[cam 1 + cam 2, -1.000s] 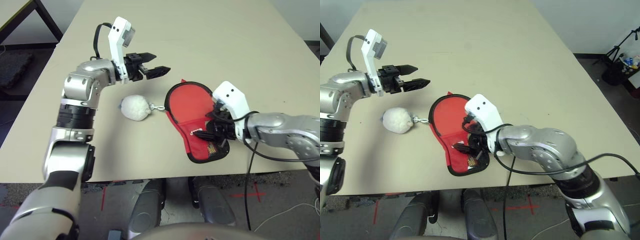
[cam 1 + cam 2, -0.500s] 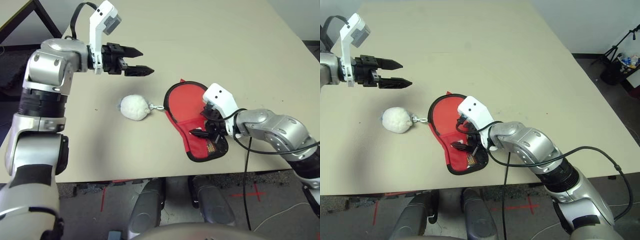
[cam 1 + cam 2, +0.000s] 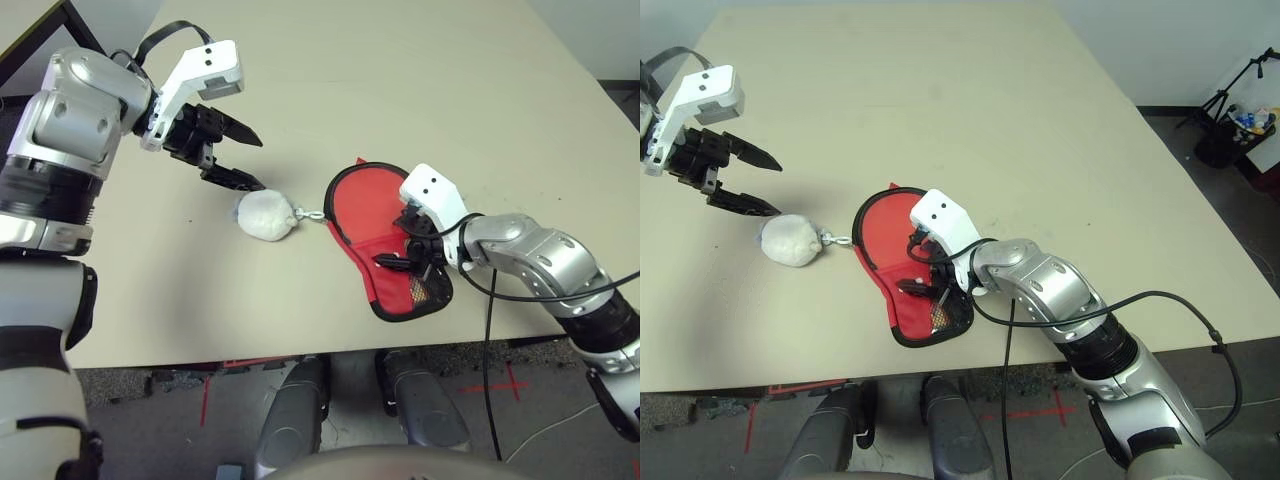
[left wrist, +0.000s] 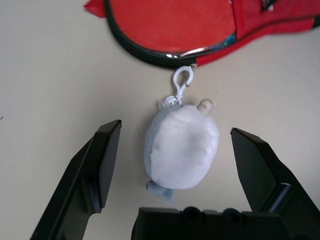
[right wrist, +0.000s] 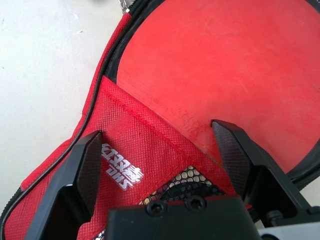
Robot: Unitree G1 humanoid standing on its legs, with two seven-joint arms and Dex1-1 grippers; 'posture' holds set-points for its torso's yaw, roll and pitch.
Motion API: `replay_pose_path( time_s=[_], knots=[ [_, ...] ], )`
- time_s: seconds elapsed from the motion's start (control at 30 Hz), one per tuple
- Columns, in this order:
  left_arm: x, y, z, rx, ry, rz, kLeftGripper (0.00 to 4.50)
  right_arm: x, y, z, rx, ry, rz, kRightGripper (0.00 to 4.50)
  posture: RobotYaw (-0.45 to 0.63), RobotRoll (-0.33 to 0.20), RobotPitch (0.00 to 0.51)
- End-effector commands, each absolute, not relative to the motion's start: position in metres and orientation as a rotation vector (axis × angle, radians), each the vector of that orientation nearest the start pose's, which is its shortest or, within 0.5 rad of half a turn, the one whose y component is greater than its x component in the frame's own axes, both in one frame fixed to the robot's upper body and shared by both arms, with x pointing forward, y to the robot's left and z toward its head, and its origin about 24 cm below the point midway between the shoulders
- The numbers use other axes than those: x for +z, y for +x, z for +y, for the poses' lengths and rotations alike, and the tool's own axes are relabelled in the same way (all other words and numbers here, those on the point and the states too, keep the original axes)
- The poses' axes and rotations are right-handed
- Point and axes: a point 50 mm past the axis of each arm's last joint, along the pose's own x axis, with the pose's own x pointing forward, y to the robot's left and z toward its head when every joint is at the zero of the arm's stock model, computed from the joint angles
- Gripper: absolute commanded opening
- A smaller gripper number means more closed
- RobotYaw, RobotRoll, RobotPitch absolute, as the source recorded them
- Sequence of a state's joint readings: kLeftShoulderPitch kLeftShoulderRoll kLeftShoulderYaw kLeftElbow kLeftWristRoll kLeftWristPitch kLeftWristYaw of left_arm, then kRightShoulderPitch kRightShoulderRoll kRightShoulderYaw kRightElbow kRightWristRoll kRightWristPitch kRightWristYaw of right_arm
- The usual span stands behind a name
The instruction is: Store the ping-pong paddle in its case and zip it.
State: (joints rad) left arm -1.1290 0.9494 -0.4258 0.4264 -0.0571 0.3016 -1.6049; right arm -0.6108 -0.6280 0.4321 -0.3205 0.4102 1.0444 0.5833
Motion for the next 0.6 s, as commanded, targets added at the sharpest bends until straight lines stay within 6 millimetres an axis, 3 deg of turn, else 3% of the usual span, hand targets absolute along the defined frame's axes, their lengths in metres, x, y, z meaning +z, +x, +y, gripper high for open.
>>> replay_pose_path(
  time_s=[0.03,0.23,0.6],
  knots=[
    [0.264,0.333,0.22,-1.264,0.988,0.552,4.5,0.121,0.278,-0.112,0.956,-0.462,0.61,4.48,-0.05,0.0,0.19],
    [0.252,0.339,0.22,-1.293,1.103,0.586,4.5,0.123,0.28,-0.109,0.97,-0.485,0.604,4.48,-0.06,0.0,0.194],
    [0.224,0.337,0.216,-1.375,1.147,0.638,4.5,0.126,0.284,-0.105,0.976,-0.497,0.595,4.48,-0.07,0.0,0.196]
  ],
)
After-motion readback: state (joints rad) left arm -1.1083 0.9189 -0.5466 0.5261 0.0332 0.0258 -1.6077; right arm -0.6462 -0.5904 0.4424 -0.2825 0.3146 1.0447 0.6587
